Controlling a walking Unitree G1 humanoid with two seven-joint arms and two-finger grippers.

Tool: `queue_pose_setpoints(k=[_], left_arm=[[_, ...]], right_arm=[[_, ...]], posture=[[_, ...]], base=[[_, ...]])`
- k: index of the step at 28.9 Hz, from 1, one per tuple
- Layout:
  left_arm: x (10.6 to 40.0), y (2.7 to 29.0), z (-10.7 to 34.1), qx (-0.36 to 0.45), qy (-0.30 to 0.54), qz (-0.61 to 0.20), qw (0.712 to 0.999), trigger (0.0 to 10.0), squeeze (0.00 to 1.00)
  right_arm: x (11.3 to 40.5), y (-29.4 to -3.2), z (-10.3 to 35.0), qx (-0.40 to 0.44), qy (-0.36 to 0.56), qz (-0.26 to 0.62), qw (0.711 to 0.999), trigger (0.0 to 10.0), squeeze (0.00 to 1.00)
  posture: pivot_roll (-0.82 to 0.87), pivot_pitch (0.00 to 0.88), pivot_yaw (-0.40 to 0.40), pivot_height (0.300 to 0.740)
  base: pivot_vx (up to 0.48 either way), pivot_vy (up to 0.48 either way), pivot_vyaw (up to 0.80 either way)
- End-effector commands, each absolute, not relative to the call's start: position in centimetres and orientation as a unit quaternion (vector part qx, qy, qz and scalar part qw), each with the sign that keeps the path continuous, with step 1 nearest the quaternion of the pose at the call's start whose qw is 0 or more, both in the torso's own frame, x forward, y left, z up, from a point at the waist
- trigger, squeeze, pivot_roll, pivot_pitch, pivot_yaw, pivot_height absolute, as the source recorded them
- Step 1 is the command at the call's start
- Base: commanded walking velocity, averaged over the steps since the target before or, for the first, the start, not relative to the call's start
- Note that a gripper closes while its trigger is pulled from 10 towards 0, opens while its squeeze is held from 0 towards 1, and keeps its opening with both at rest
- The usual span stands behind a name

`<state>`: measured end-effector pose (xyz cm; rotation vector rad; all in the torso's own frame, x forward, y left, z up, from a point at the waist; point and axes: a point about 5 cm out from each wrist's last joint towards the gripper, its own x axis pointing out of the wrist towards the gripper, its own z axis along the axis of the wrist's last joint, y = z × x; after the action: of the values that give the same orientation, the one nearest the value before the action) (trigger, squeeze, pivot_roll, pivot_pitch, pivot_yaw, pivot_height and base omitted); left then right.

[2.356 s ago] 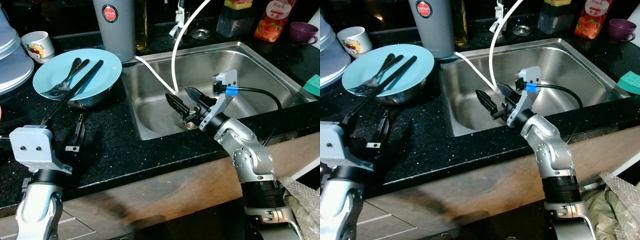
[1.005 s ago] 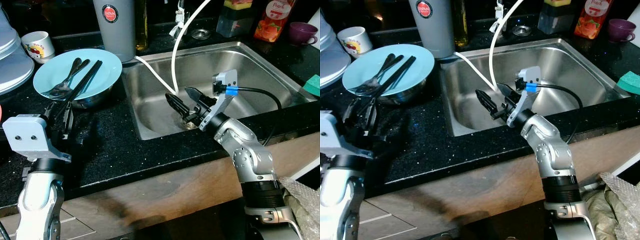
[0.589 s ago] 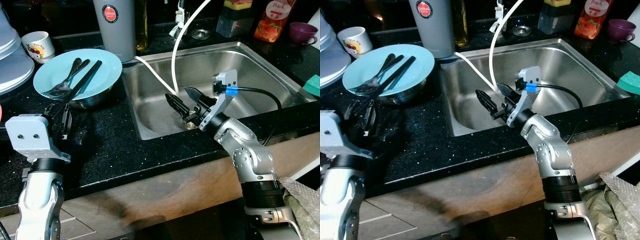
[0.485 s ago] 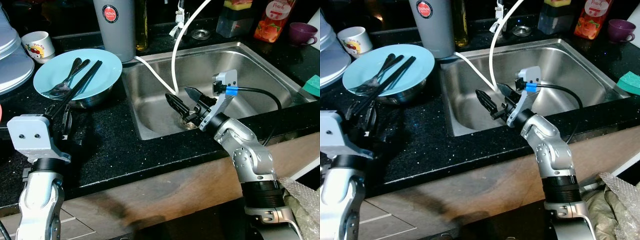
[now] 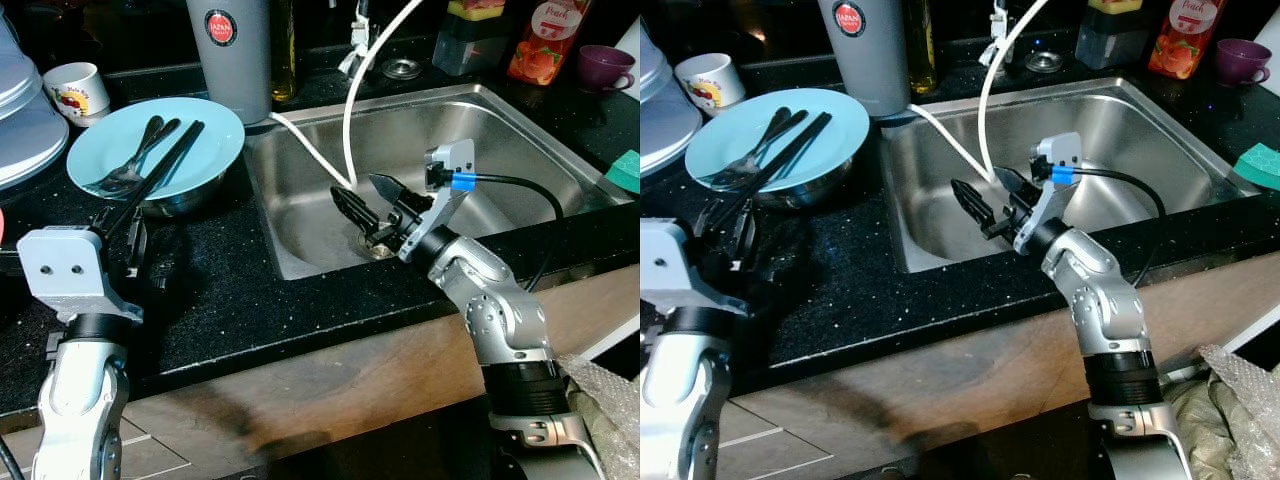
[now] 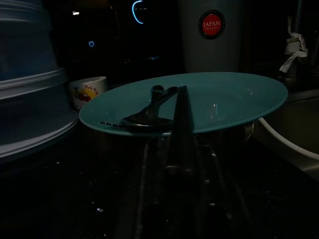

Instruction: Kitchen organization

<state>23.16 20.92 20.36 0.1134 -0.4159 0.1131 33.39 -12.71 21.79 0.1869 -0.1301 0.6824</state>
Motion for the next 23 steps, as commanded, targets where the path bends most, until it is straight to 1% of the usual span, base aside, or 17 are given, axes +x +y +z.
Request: queue_pose_setpoints(k=[1,2,3,16,20,22,23], left_arm=[[23.2,21.0,20.4,0.059,-0.205,0.053,0.975,1.6,0.00],[23.2,21.0,20.4,0.059,-0.205,0.053,0.975,1.6,0.00],[23.2,21.0,20.4,0.059,-0.205,0.053,0.975,0.0,0.00],[23.3,21.0,20.5,0.059,-0.208,0.051,0.975,0.0,0.00],[23.3,20.6,20.8,0.064,-0.218,0.039,0.973,0.0,0.00],[23.5,19.7,21.1,0.073,-0.228,0.015,0.971,0.0,0.00],[23.5,19.7,21.1,0.073,-0.228,0.015,0.971,0.0,0.00]], right_arm=[[33.4,-12.6,21.7,0.087,-0.061,0.336,0.936,10.0,0.00],[33.4,-12.6,21.7,0.087,-0.061,0.336,0.936,10.0,0.00],[33.4,-12.6,21.7,0.087,-0.061,0.335,0.936,10.0,0.00],[33.5,-12.6,21.7,0.086,-0.062,0.334,0.937,10.0,0.00],[33.5,-12.6,21.8,0.086,-0.063,0.333,0.937,10.0,0.00],[33.6,-12.6,21.8,0.087,-0.064,0.333,0.937,10.0,0.00],[33.6,-12.6,21.8,0.087,-0.064,0.333,0.937,10.0,0.00]], posture=[[0.03,0.084,-0.004,0.740],[0.03,0.084,-0.004,0.740],[0.03,0.084,-0.004,0.740],[0.03,0.083,-0.004,0.740],[0.03,0.082,-0.003,0.740],[0.03,0.082,-0.003,0.740],[0.03,0.082,-0.003,0.740]], base=[[0.000,0.000,0.00],[0.000,0.000,0.00],[0.000,0.000,0.00],[0.000,0.000,0.00],[0.000,0.000,0.00],[0.000,0.000,0.00],[0.000,0.000,0.00]])
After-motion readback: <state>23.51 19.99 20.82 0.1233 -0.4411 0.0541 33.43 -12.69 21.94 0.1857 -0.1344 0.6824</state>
